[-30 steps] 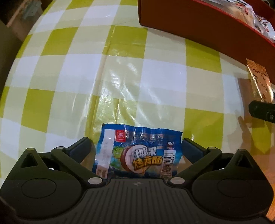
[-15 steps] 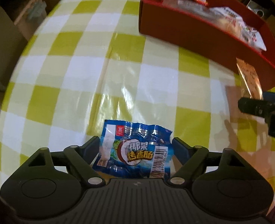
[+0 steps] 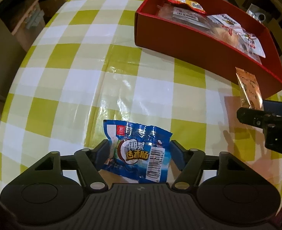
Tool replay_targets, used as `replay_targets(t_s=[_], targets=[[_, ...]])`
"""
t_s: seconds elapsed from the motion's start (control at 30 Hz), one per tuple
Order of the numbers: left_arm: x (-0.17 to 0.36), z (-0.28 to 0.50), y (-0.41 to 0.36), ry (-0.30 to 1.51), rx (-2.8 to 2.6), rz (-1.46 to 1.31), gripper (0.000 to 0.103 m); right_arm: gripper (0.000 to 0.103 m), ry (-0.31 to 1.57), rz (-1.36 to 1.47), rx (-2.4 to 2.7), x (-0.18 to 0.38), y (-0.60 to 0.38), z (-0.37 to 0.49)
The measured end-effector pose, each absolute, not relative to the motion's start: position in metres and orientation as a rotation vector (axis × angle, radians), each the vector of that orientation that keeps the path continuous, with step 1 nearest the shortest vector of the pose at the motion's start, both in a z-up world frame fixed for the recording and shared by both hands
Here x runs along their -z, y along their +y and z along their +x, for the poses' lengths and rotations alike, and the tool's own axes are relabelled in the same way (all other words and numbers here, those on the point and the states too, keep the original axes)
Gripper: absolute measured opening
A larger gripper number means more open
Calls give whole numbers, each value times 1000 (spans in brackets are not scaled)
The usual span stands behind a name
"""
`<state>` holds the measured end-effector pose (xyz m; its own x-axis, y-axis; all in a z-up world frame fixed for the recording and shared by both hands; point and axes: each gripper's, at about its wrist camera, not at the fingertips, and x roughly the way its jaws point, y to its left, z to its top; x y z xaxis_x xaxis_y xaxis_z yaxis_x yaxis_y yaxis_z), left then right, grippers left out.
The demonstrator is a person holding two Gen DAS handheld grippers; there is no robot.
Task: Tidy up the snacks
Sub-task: 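Lift and carry both held packets over the red box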
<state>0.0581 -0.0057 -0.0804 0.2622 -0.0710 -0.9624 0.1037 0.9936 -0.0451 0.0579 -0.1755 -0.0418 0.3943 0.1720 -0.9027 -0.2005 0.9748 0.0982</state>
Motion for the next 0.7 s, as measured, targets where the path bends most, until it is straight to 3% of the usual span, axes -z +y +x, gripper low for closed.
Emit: replay_targets(t_s=[0.23, 0.7], targets=[[94, 55, -13, 1331, 100, 104, 94, 57, 1144, -27, -245, 41, -176, 57], [63, 33, -22, 1264, 294, 215, 95, 57, 1130, -21, -264, 34, -183, 45]])
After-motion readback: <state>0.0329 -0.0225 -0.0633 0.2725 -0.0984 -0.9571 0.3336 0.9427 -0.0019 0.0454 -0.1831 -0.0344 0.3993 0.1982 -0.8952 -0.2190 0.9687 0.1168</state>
